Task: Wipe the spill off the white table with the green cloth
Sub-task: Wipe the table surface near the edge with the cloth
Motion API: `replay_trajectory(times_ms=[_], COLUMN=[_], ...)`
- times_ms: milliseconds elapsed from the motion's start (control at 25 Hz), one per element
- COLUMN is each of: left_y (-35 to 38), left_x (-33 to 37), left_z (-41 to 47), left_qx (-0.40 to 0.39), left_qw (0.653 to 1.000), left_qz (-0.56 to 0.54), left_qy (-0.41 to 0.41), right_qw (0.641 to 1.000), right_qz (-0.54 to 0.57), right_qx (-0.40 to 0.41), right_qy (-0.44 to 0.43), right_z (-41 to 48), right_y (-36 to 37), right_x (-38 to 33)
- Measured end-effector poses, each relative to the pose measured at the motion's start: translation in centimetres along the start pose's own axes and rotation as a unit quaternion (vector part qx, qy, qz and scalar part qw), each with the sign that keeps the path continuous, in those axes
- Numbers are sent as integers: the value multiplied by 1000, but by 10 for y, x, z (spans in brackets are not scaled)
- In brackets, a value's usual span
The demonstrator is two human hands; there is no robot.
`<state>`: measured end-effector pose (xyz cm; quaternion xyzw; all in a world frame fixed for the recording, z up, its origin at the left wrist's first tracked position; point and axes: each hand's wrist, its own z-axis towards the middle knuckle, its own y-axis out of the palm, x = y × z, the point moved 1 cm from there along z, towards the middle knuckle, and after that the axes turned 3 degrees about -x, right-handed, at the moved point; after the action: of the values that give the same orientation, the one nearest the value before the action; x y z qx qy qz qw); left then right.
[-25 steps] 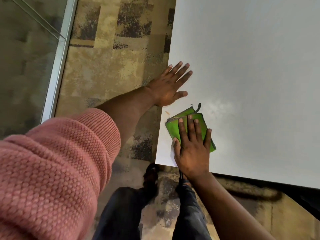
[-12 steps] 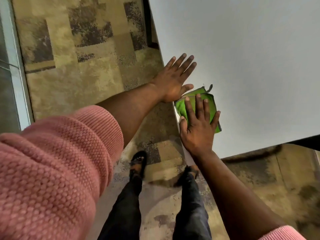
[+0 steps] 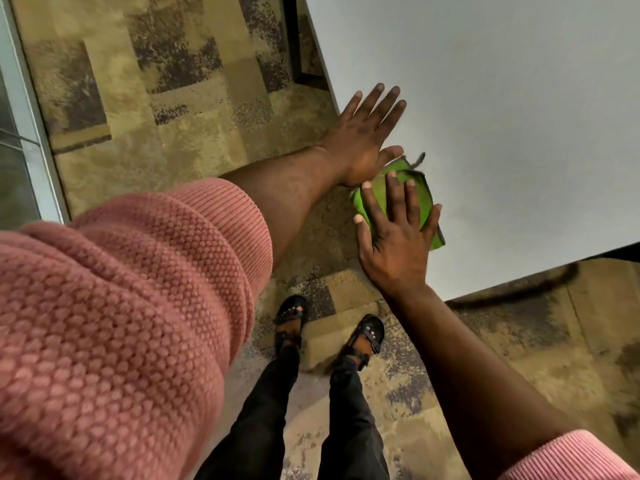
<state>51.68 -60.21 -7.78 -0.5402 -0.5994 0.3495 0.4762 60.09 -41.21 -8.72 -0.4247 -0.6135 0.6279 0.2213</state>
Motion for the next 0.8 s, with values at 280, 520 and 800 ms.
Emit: replay_trajectory(times_ms=[280,520,800], left_y=[-2,-1,-12], left_x=[0,-1,-15], left_z=[-1,-1,-1], left_qx=[-10,-6,-32], left_qw=[1000,1000,995], left_qz=[-2,-6,-83], left_qy=[-5,6,40], right_qw=[986,991,996], right_qz=[-139,-121,-57], right_qx=[-45,-16,-28], right_qy=[-79,-48,-68], right_z=[-65,-7,-84], right_y=[5,6,-2], right_x=[13,-11,27])
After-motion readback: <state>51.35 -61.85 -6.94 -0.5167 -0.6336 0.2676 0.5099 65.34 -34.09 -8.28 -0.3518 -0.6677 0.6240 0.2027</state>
